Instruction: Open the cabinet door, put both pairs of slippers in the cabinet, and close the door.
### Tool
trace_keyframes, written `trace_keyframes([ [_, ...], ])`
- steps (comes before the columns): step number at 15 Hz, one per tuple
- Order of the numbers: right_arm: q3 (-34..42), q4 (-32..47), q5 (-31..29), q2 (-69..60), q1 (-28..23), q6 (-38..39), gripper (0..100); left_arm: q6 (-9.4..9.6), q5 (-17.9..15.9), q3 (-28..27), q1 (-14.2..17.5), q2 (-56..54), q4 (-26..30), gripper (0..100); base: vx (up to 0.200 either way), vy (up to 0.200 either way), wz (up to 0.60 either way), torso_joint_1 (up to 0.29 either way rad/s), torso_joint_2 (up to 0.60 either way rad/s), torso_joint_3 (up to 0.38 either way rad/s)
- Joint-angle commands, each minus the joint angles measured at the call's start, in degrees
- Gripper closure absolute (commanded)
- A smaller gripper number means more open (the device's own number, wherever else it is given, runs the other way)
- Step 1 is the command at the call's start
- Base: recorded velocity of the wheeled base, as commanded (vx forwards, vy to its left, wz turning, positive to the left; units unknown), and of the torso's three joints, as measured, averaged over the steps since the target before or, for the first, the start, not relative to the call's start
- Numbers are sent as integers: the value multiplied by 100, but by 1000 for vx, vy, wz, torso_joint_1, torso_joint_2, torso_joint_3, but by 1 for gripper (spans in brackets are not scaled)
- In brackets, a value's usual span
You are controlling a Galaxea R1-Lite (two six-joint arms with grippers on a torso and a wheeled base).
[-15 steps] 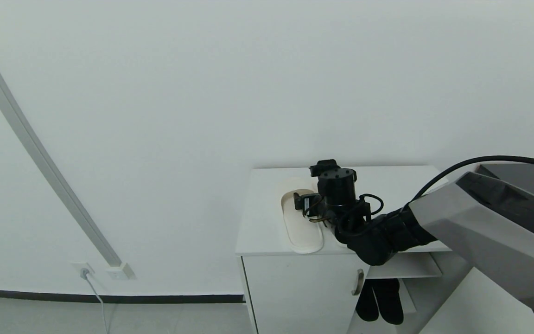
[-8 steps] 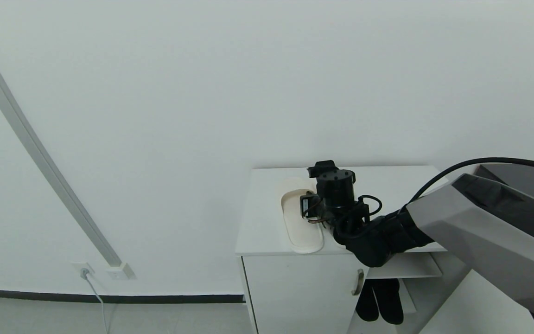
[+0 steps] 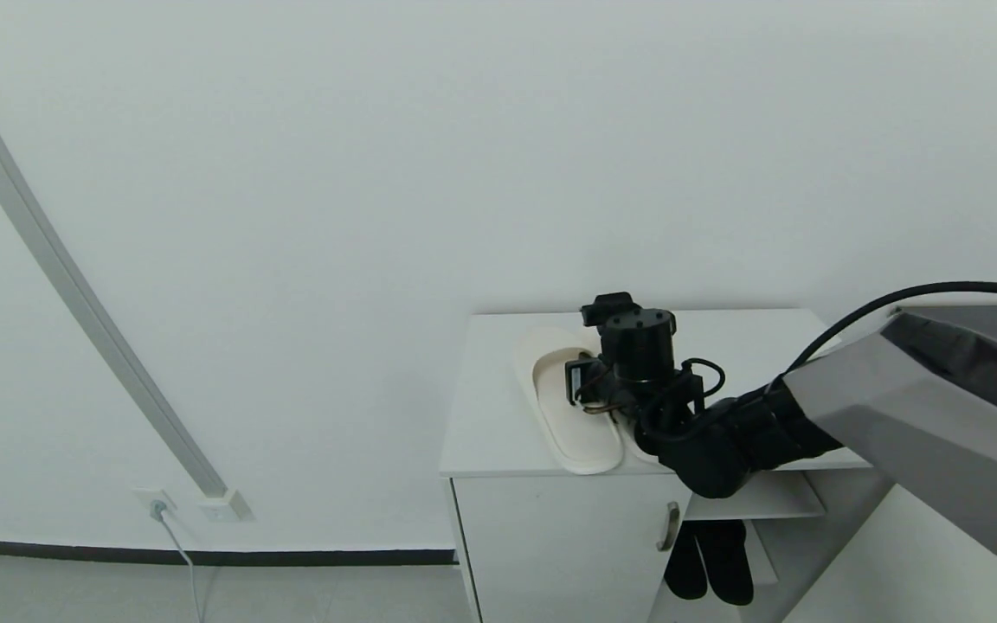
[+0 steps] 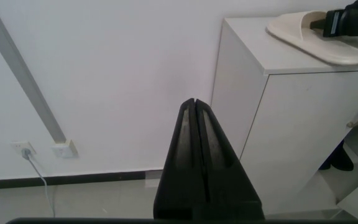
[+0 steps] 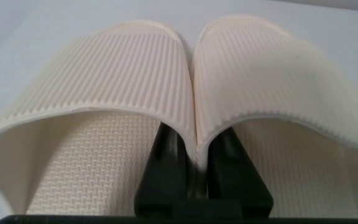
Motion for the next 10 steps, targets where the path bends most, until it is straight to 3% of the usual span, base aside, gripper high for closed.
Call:
trace_keyframes([
  [1, 621, -6, 231, -901, 82, -38, 100, 4, -3, 0, 2, 0, -1, 100, 0, 0, 0, 0, 0, 0],
  [7, 2880, -411, 1014, -2870, 653, -293, 100, 13, -3, 0, 2, 0, -1, 100, 0, 0, 0, 0, 0, 0],
  [10, 3733, -894, 1084, -3389, 987, -408, 100, 13, -3, 0, -7, 0, -1, 100, 0, 0, 0, 0, 0, 0],
])
